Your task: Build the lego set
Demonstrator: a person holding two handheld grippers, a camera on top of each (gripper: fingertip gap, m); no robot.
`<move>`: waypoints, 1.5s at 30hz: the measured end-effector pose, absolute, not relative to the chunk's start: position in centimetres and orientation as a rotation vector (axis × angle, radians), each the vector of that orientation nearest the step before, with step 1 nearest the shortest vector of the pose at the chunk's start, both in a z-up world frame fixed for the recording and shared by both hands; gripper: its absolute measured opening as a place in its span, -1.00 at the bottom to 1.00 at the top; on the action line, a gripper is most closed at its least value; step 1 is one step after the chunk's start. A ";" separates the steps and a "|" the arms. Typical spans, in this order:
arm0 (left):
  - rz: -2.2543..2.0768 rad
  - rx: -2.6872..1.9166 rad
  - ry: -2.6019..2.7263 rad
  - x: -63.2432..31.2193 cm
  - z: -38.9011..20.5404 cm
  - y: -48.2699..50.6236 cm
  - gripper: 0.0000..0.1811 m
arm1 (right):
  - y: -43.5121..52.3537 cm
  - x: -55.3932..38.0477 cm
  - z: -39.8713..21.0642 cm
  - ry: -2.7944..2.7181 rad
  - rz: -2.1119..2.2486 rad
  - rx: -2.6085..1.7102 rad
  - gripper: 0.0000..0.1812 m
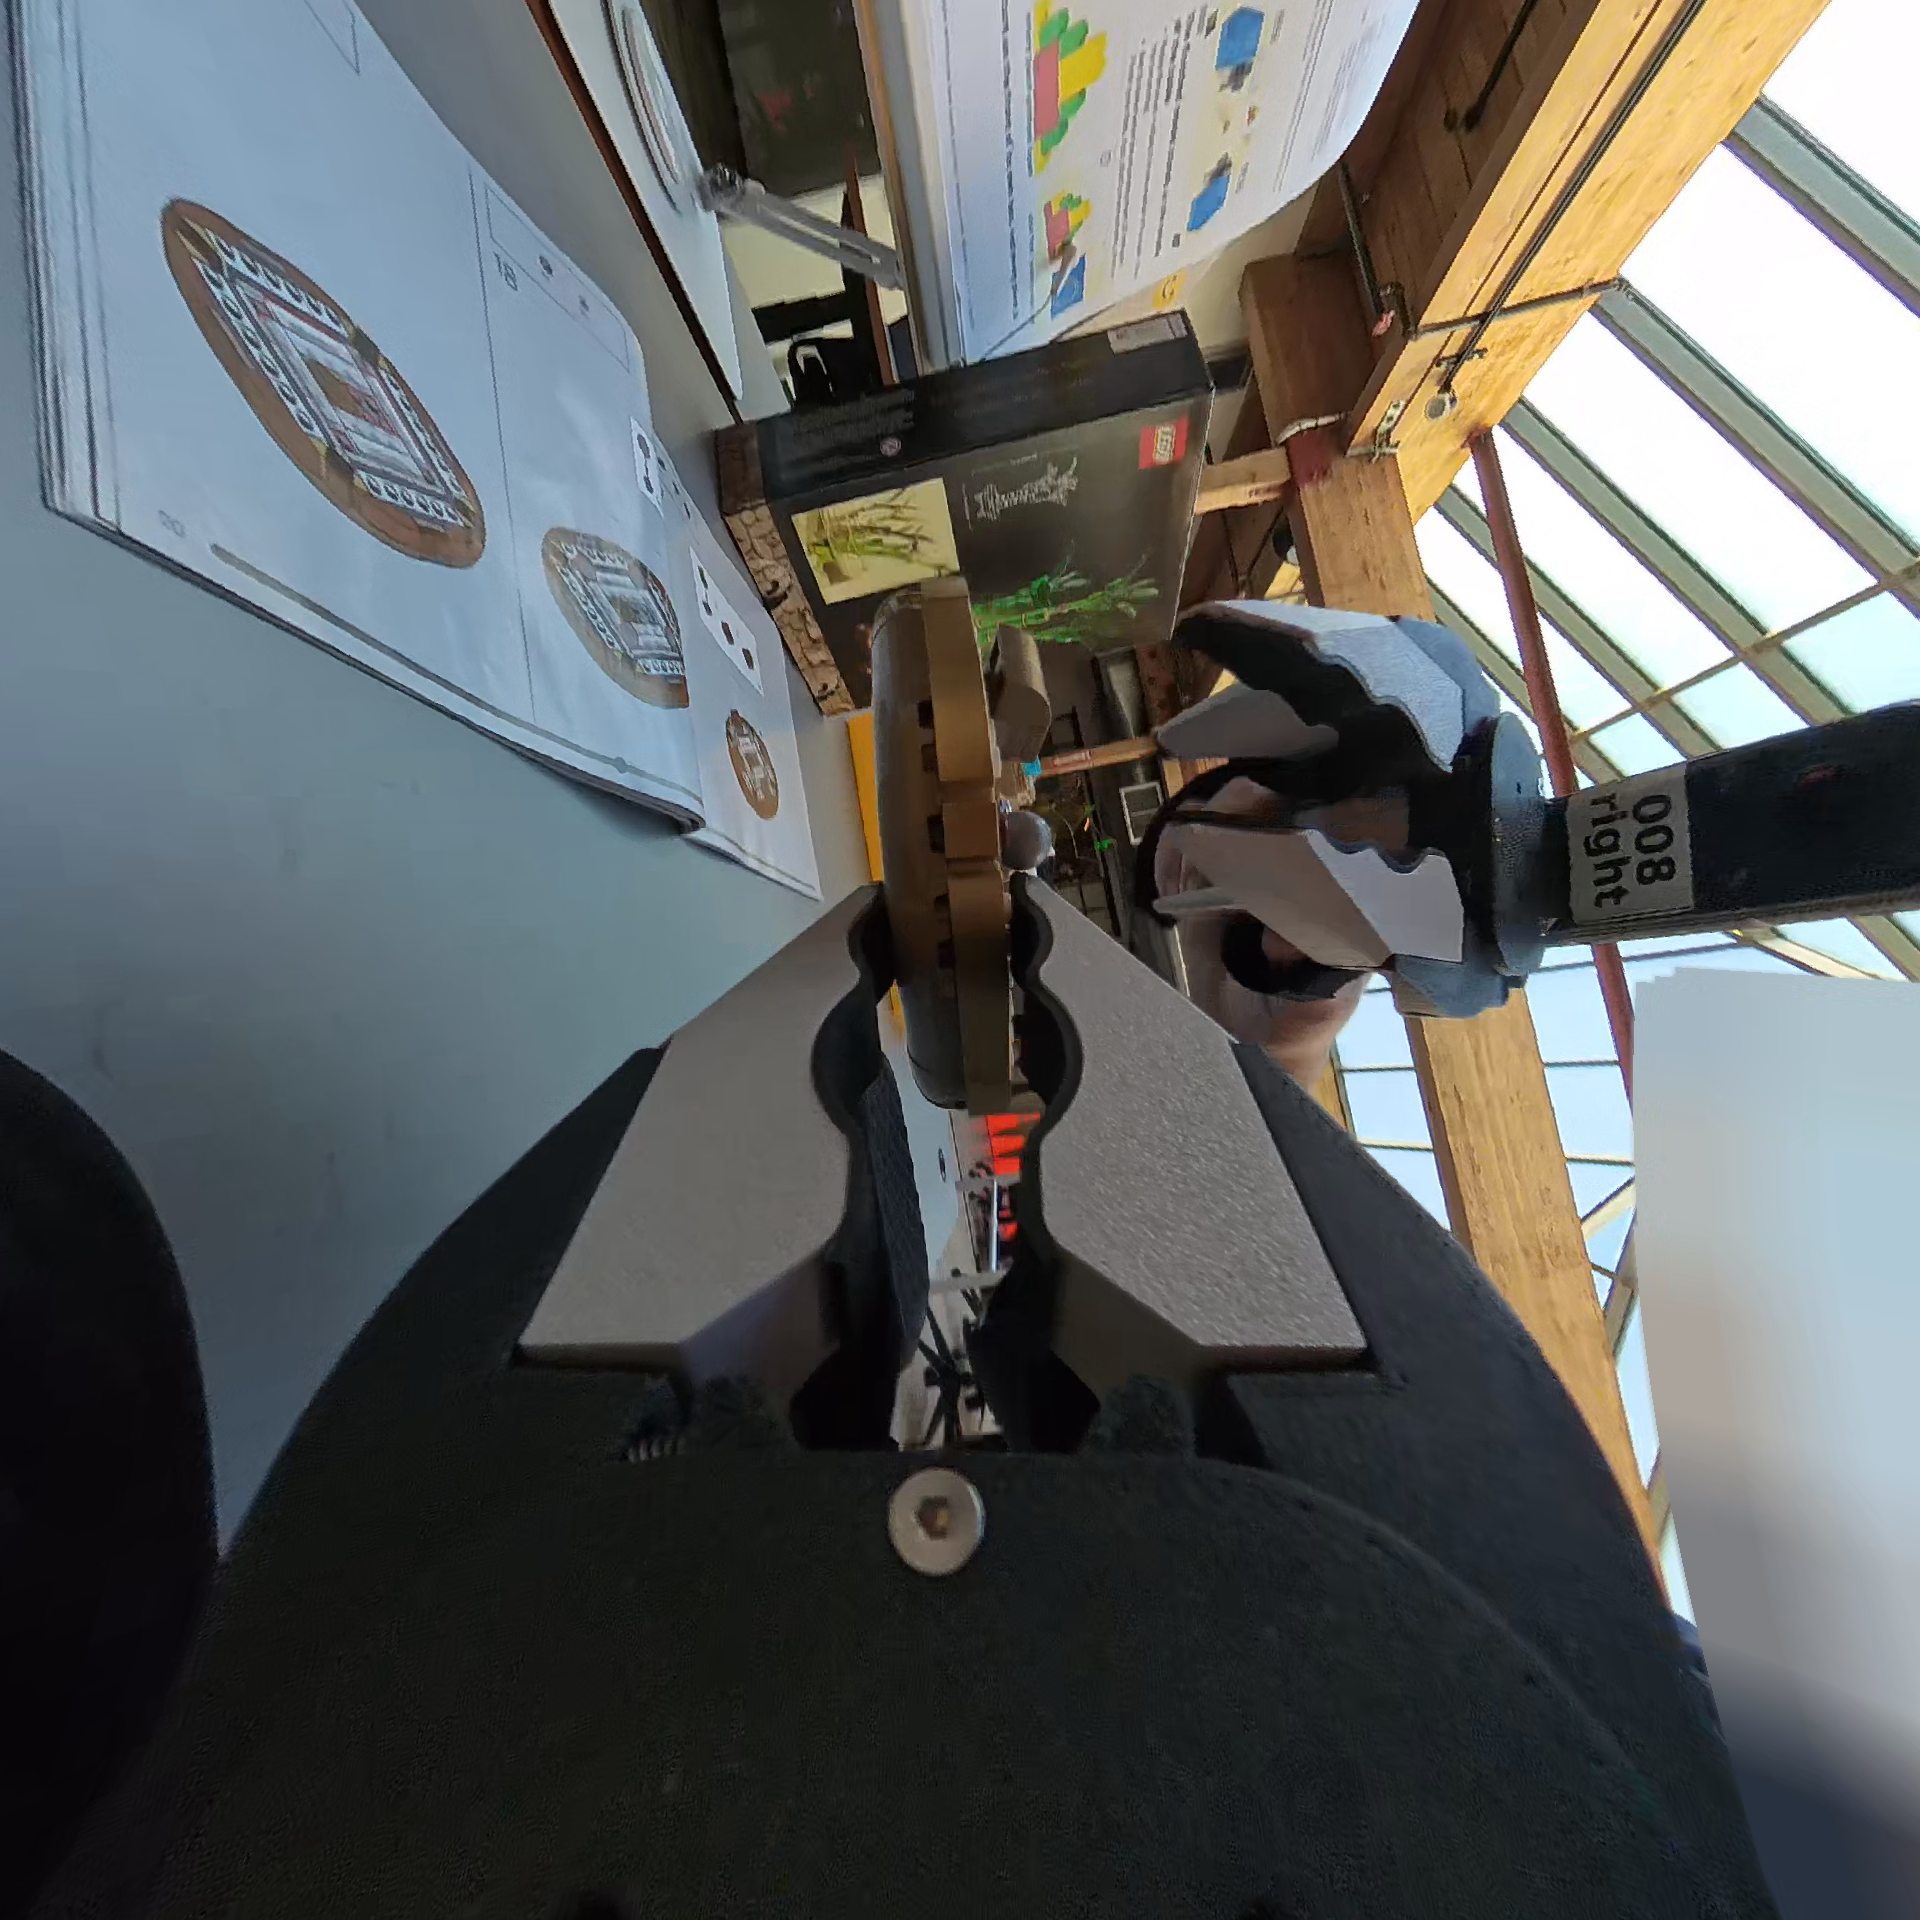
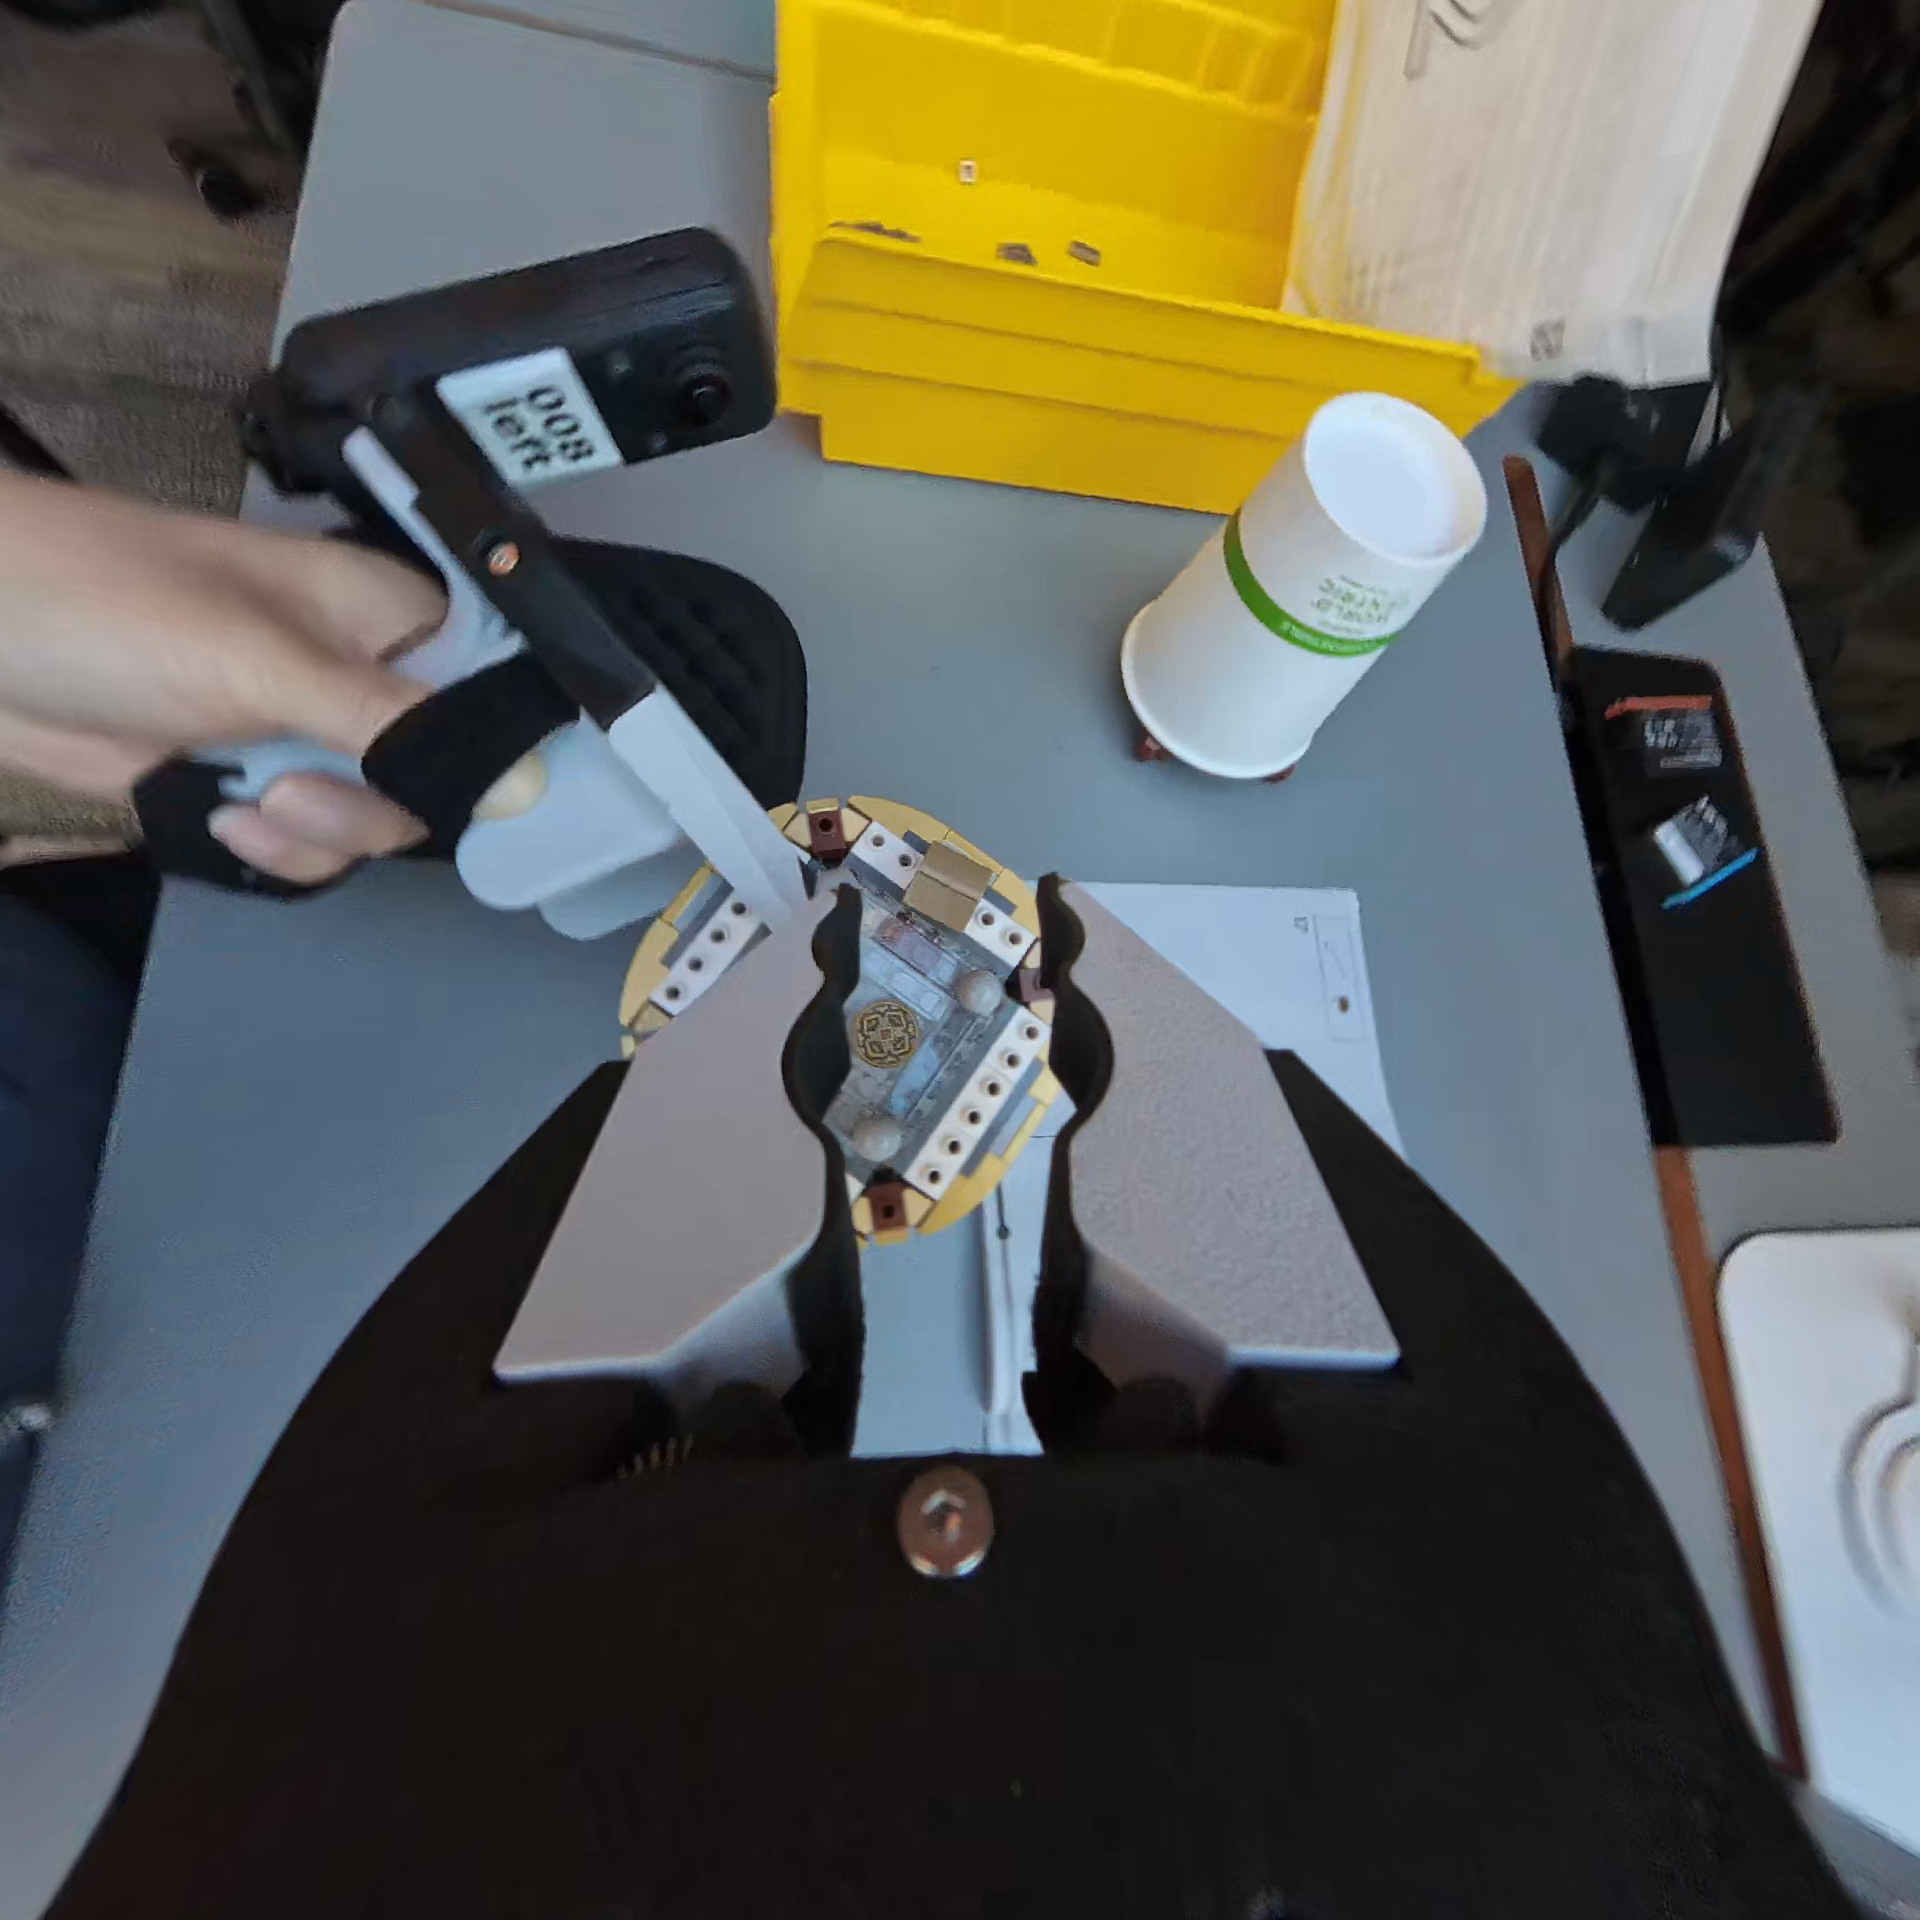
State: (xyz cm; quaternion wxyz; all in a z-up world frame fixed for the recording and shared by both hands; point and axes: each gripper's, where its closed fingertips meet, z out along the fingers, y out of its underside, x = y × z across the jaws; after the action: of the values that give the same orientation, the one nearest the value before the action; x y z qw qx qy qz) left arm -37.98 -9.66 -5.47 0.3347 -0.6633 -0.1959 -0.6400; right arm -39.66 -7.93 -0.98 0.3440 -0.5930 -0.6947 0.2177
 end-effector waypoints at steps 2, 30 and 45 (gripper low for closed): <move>-1.737 -1.776 -0.478 -37.4 -5.5 -10.4 -0.78 | -9.2 -38.9 -1.4 -2.008 0.512 -1.341 -0.70; -1.766 -1.896 -0.285 -35.5 -4.1 -12.4 -0.79 | -10.4 -37.6 -2.3 -2.324 0.357 -1.089 -0.89; -1.827 -1.885 -0.287 -35.1 -3.5 -12.6 -0.79 | -10.7 -37.6 -1.4 -2.313 0.428 -1.098 -0.74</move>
State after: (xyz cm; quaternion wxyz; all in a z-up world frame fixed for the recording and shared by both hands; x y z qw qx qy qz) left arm -35.13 -12.55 -3.51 0.2476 -0.6916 -0.1052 -0.6703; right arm -37.56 -10.75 -1.40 0.2695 -0.4073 -0.8580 0.1589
